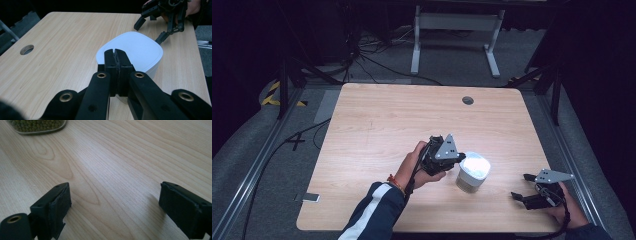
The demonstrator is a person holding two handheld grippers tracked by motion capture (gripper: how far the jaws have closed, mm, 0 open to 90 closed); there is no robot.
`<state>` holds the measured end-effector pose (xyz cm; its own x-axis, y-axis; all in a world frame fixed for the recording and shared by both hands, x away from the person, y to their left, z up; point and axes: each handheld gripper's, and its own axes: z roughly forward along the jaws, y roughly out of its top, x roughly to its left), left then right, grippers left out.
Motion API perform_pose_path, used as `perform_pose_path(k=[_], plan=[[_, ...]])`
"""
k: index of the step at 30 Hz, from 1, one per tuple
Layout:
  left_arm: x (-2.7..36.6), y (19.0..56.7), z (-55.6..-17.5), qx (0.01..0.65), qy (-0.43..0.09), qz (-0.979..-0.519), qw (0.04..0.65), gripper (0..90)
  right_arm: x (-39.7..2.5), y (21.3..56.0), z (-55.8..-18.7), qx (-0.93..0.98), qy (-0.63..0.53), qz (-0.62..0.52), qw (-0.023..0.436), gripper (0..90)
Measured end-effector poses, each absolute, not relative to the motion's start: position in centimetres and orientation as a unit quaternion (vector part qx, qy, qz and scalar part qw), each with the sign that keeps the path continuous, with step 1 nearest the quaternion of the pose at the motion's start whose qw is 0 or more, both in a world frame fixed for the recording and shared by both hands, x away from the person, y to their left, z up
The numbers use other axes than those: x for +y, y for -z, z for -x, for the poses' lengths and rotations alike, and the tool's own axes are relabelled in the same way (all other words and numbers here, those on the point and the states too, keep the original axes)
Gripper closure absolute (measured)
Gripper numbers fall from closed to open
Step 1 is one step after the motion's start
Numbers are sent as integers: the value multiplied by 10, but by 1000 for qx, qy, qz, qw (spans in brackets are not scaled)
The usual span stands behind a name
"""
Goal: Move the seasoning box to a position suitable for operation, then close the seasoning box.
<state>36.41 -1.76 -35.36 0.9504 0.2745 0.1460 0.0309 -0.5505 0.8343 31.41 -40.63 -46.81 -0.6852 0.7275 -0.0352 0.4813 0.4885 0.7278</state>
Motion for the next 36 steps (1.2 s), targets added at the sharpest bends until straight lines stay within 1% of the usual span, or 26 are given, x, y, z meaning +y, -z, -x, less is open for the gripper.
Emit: perform_pose_path(k=[10,13,23,26,31,34,35,36], plan=[[1,351,-370,92,-150,-874,453,882,-406,468,-314,846,-358,-356,171,104],[10,352,-370,104,-155,-873,451,871,-407,468,-314,846,-358,-356,172,104],[46,363,-370,130,-175,-876,430,781,-407,468,-313,845,-357,-358,172,104],[63,369,-368,147,-180,-877,420,737,-407,468,-313,845,-357,-359,172,104],[91,378,-366,176,-194,-882,393,630,-407,468,-313,845,-357,-358,172,104],[108,386,-364,198,-206,-882,375,551,-407,468,-313,845,-357,-358,172,104],[111,388,-363,204,-211,-882,369,488,-407,468,-313,845,-357,-359,172,104],[118,393,-361,210,-212,-884,360,479,-407,468,-313,845,-357,-359,172,104]])
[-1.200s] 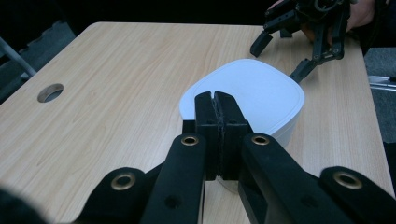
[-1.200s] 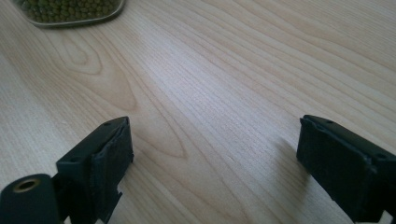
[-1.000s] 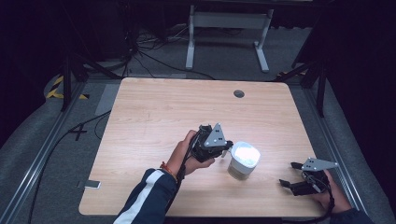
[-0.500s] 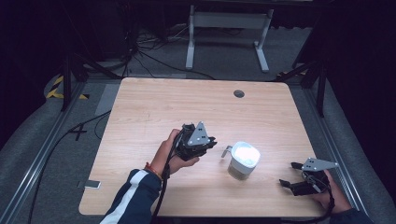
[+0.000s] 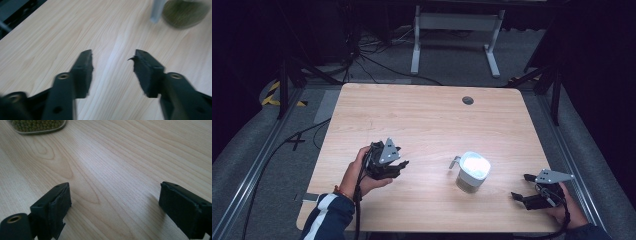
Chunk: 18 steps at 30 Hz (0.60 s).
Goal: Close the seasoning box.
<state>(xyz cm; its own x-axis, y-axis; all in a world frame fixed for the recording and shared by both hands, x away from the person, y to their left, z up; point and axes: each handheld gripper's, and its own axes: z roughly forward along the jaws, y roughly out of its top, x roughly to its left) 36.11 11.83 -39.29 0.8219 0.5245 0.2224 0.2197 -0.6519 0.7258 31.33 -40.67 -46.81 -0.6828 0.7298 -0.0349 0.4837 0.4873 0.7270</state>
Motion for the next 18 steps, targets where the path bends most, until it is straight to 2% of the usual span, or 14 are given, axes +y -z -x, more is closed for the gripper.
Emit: perform_pose_path(k=[4,8,18], plan=[[133,404,-358,221,-218,-887,343,384,-407,468,-313,845,-357,-359,172,104],[156,423,-354,247,-217,-884,332,335,-407,468,-313,844,-357,-360,173,104],[204,473,-351,312,-163,-875,332,237,-407,468,-313,844,-357,-360,173,104]])
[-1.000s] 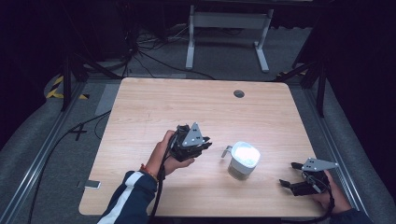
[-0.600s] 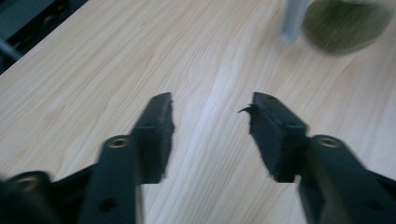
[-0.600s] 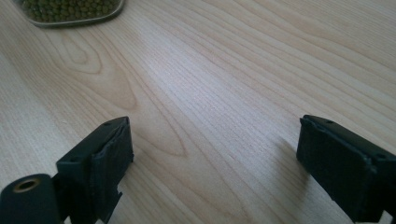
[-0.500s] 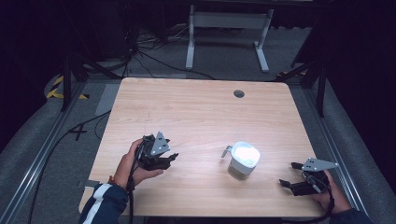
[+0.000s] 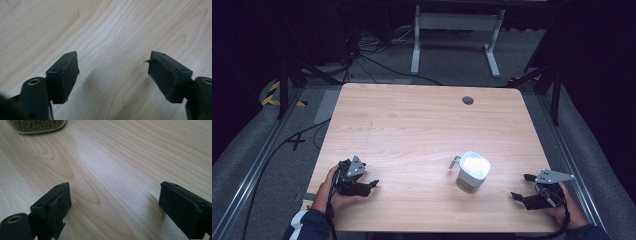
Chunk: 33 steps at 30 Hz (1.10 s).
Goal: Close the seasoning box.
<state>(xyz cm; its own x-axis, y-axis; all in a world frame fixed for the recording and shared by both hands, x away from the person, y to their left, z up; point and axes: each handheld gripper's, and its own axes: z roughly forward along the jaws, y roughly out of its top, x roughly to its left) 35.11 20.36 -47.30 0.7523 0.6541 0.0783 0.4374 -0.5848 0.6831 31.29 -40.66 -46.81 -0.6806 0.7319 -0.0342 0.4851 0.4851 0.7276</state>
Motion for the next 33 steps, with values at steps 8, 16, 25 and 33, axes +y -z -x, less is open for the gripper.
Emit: perform_pose_path(k=[8,16,25,33], plan=[[213,480,-354,349,-140,-854,359,150,-407,468,-313,844,-357,-360,174,105],[211,480,-352,358,-139,-852,355,149,-407,468,-313,844,-357,-360,173,104],[211,481,-353,358,-143,-850,360,143,-407,468,-313,845,-357,-359,172,104],[211,481,-354,357,-143,-851,359,140,-407,468,-313,845,-357,-358,172,104]])
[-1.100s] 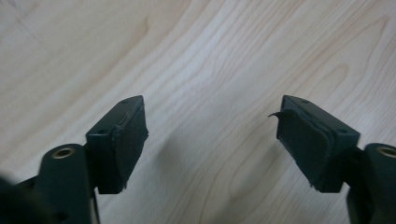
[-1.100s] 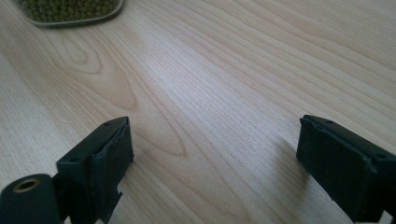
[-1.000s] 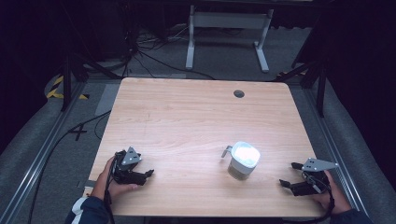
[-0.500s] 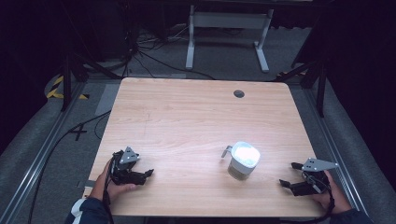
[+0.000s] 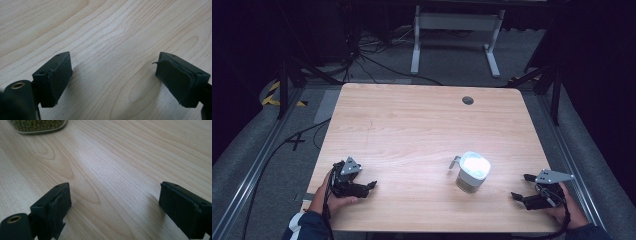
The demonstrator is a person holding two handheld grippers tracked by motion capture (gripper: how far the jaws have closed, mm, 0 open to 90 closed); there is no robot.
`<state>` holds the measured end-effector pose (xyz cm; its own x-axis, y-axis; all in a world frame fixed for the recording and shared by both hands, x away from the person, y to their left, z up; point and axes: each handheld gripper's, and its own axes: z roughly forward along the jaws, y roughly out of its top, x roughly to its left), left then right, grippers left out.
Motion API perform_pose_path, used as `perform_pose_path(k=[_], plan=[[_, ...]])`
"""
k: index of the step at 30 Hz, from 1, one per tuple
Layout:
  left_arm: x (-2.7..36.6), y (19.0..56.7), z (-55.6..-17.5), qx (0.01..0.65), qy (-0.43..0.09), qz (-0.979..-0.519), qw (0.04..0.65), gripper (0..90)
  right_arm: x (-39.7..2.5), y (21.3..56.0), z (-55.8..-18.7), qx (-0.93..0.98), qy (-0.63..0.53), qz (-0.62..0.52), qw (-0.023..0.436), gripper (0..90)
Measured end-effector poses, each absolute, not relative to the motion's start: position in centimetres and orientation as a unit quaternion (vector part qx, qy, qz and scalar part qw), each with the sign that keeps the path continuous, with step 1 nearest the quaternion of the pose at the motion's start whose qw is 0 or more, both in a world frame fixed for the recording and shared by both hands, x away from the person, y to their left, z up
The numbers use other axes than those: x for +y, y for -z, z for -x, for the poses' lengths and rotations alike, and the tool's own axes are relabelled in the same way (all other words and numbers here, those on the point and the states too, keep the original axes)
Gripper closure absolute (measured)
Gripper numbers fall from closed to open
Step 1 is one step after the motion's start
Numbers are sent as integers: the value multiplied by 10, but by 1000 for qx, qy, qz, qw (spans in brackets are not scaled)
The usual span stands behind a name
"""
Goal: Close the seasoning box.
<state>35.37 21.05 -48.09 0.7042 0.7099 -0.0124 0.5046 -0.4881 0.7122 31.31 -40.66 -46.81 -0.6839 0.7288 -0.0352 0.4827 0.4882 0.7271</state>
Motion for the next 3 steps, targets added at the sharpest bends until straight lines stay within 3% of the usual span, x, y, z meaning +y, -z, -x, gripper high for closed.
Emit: perform_pose_path(k=[3], plan=[[210,481,-354,358,-143,-850,358,140,-407,468,-313,845,-357,-359,172,105]])
